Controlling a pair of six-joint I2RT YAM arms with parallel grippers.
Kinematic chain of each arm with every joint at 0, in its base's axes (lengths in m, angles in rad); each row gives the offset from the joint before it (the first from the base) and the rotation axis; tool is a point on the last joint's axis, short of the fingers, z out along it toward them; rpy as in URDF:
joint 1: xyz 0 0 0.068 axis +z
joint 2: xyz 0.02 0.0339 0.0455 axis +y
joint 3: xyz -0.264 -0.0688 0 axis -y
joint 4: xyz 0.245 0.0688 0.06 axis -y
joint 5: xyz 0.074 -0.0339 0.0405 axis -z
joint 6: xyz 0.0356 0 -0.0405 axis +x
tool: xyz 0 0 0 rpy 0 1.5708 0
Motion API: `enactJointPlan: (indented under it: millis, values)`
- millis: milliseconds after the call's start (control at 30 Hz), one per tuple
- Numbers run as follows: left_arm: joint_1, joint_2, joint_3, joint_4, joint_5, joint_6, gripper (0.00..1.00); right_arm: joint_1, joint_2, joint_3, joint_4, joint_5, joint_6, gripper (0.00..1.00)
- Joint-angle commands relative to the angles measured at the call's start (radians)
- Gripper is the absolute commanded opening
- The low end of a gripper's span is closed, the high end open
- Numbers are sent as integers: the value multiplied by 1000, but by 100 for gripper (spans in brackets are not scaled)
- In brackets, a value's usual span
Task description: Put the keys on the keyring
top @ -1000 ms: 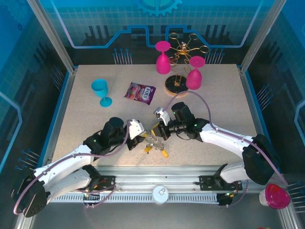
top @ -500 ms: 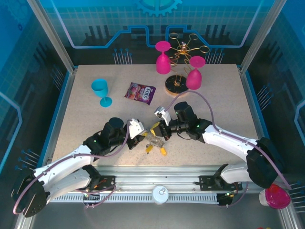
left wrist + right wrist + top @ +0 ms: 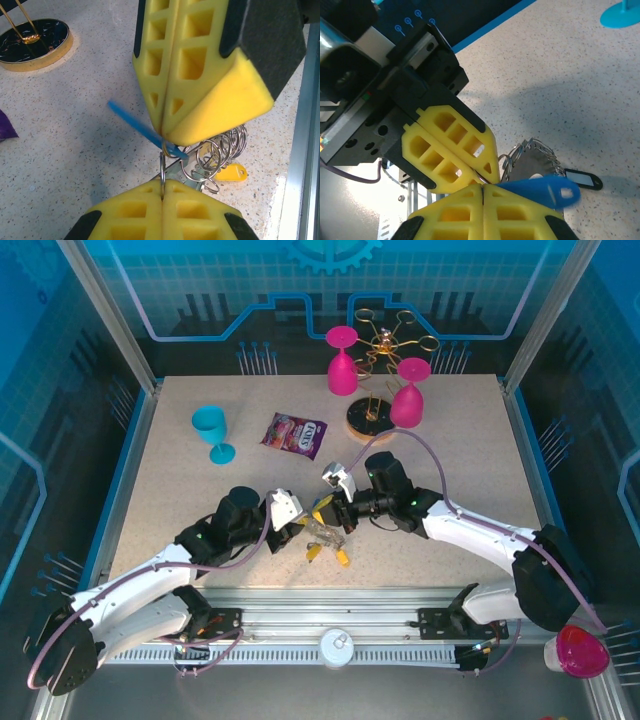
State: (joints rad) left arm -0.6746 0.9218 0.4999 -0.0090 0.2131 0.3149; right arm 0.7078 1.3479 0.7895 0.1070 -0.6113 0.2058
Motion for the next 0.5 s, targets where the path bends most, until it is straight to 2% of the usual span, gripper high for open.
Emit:
enactJointPlan:
  millis: [0, 467]
  values:
    - [-6, -9, -4, 57, 11, 1, 0, 1, 19, 11, 45, -35, 14, 0]
    - [-8, -24, -13, 67, 26, 18, 0, -5, 52, 52, -52, 110, 45, 0]
